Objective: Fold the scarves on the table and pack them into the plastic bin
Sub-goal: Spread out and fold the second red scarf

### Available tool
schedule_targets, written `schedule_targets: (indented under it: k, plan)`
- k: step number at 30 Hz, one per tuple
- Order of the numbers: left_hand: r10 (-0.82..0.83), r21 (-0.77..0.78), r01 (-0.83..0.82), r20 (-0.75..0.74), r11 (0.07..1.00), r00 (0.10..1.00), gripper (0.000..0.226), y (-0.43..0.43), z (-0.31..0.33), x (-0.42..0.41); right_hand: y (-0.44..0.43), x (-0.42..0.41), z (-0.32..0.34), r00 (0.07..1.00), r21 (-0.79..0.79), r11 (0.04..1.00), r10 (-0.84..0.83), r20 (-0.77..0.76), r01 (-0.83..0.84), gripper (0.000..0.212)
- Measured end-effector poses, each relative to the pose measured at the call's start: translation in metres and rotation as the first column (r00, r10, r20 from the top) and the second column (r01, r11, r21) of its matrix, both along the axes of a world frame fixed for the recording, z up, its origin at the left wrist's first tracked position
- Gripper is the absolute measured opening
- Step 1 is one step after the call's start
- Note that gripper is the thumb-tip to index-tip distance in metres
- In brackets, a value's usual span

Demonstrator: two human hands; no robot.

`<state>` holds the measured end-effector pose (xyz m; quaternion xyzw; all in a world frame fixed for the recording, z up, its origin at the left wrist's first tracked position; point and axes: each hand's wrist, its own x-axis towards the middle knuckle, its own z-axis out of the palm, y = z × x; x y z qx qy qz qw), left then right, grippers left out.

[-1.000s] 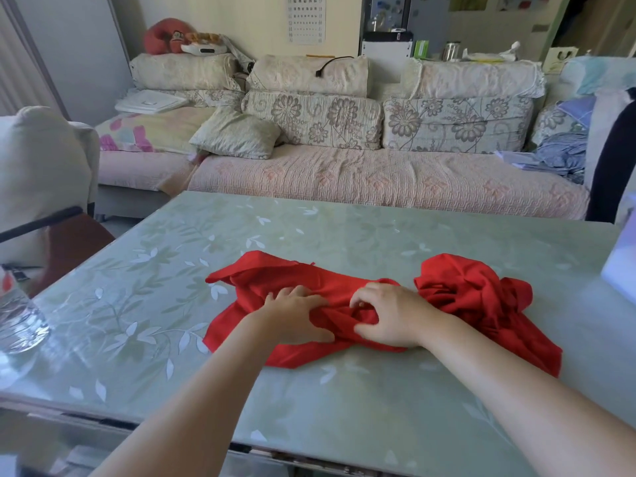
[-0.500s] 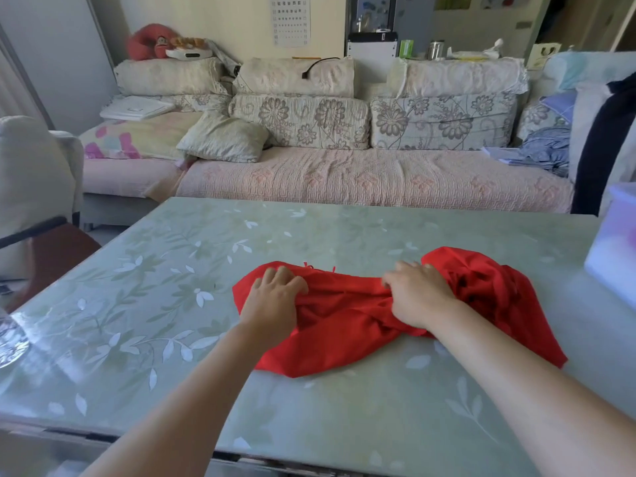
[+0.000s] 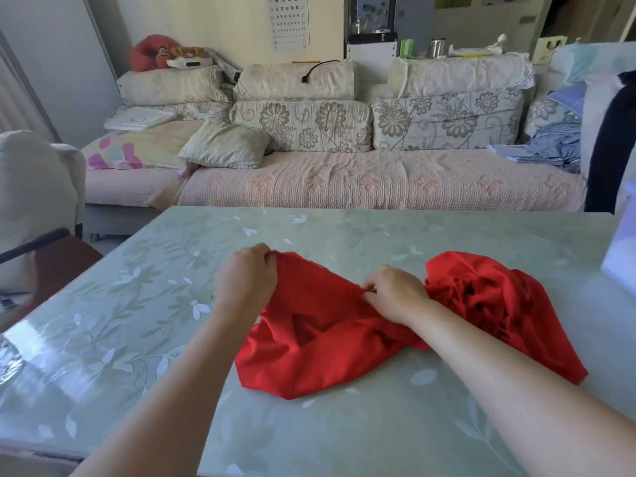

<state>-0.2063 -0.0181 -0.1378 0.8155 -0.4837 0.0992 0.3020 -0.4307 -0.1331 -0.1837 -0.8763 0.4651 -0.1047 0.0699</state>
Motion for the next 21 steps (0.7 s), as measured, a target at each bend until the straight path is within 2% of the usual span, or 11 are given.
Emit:
schedule_targets:
  k: [2,4,6,7,8,9,11,13,17,19,21]
  plan:
    - [0.033,-0.089,-0.048,-0.163,0.995,0.986,0.024,-0.001,0.023,0.005,-0.011,0.002,0.014,0.982,-0.04,0.995,-0.087,0.167,0.095,0.025]
    - [-0.093,-0.273,-0.021,-0.394,0.962,0.914,0.018,-0.008,0.039,0.008,-0.023,0.006,0.028,0.905,0.015,0.98,-0.189,0.382,0.198,0.034]
    - [-0.372,-0.486,0.014,-0.65,0.874,0.663,0.017,-0.018,0.047,-0.001,-0.035,0.007,0.038,0.784,0.12,0.957,-0.285,0.552,0.264,0.037]
    - [-0.465,-0.537,0.039,-0.689,0.843,0.556,0.029,-0.024,0.045,-0.005,-0.04,0.005,0.039,0.735,0.147,0.946,-0.319,0.599,0.291,0.035]
    - [-0.5,-0.542,0.091,-0.683,0.836,0.532,0.042,-0.03,0.037,-0.005,-0.043,0.003,0.038,0.712,0.158,0.934,-0.347,0.611,0.319,0.029]
    - [-0.505,-0.512,0.167,-0.644,0.843,0.575,0.054,-0.035,0.027,-0.004,-0.046,-0.001,0.035,0.728,0.16,0.926,-0.37,0.577,0.343,0.026]
    - [-0.455,-0.363,0.3,-0.49,0.882,0.743,0.066,-0.042,0.004,0.005,-0.043,-0.008,0.026,0.838,0.207,0.918,-0.394,0.377,0.338,0.062]
    - [-0.383,-0.133,0.359,-0.339,0.924,0.859,0.065,-0.041,-0.018,0.011,-0.037,-0.013,0.013,0.936,0.225,0.943,-0.291,0.2,0.246,0.089]
    - [-0.378,0.37,0.412,-0.164,0.833,0.911,0.046,-0.019,-0.043,0.007,-0.017,-0.005,-0.007,0.992,0.058,0.993,0.094,0.079,-0.099,0.063]
    - [-0.353,0.558,0.371,-0.144,0.742,0.924,0.065,-0.005,-0.053,0.012,-0.001,0.004,-0.01,0.975,0.122,0.967,0.223,0.02,-0.224,0.062]
    - [-0.334,0.598,0.38,-0.191,0.706,0.923,0.076,0.004,-0.062,0.021,0.013,0.01,-0.011,0.949,0.12,0.952,0.296,-0.109,-0.283,0.065]
